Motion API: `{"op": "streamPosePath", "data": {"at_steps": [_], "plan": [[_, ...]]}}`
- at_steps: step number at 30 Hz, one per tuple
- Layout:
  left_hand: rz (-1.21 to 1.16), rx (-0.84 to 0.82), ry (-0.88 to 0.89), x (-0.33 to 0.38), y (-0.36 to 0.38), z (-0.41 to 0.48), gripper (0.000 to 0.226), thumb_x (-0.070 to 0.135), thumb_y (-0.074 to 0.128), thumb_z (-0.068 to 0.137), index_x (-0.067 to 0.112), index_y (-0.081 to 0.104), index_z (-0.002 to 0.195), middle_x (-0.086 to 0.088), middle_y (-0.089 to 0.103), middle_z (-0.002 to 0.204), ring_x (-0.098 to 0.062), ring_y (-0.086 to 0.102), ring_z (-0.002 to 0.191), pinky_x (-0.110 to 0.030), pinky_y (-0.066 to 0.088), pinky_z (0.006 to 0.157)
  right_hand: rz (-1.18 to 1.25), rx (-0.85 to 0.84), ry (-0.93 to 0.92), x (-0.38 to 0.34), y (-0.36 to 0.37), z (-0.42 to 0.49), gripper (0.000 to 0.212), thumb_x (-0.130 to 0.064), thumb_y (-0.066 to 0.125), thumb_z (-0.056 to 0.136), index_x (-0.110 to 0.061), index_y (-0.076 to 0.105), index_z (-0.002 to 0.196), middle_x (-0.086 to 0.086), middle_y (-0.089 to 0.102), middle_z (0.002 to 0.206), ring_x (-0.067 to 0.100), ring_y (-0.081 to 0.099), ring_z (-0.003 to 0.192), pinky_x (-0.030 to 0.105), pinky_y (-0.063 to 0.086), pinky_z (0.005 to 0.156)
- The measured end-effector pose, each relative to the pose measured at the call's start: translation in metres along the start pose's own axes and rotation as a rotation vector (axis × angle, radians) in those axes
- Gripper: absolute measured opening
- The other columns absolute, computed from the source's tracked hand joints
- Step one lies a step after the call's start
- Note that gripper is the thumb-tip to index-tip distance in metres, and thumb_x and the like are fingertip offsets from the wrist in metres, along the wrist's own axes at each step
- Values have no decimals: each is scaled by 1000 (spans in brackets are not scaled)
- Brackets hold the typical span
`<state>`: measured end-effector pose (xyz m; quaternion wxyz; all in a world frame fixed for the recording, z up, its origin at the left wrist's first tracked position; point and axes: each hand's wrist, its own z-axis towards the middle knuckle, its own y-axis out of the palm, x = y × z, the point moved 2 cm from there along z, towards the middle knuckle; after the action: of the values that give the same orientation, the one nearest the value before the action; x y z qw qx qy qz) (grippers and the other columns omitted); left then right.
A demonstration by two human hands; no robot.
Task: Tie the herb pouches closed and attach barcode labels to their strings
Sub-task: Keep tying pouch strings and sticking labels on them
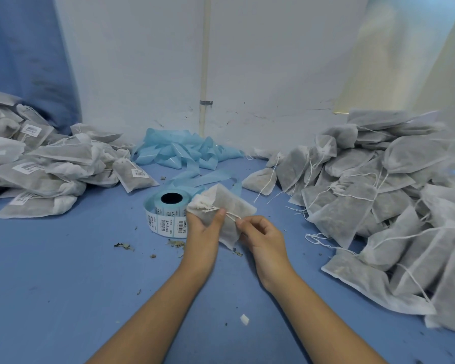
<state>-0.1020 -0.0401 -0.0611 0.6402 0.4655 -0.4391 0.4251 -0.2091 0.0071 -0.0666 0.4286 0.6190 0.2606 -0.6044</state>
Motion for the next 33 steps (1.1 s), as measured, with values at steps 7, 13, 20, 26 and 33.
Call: {"op": "streamPosePath", "data": {"at_steps": [7,13,20,26,33], "plan": [[62,152,152,12,-18,3,19,12,56,91,18,57,109,1,64,108,-9,60,98,-25,47,85,-210,-25,-51,4,4,0,20,-3,62,84,-17,63,71,-6,60,108,11,60,76,22,47,67],[844,116,370,14,-39,6,16,17,41,88,9,56,89,12,47,107,-16,48,78,-31,35,66,-145,36,19,6,0,3,13,-1,59,84,-11,62,76,-2,57,112,9,61,60,23,52,65],[798,90,257,6,-43,14,19,12,42,90,19,46,72,3,51,79,-22,49,75,-33,31,62,-171,24,40,6,1,2,11,-3,58,86,-11,61,79,-3,62,98,11,59,61,18,49,58],[445,-174,261,10,-30,4,32,18,41,70,25,62,94,15,63,94,-4,59,91,-24,45,81,-120,51,33,4,1,1,15,0,54,89,-13,61,89,1,64,78,10,62,61,20,52,61],[236,-421,241,10,-2,-17,45,7,43,67,31,65,98,15,69,94,2,62,90,-9,44,76,9,16,105,2,0,6,21,-5,53,94,-13,54,113,6,65,104,16,62,90,27,50,81]]}}
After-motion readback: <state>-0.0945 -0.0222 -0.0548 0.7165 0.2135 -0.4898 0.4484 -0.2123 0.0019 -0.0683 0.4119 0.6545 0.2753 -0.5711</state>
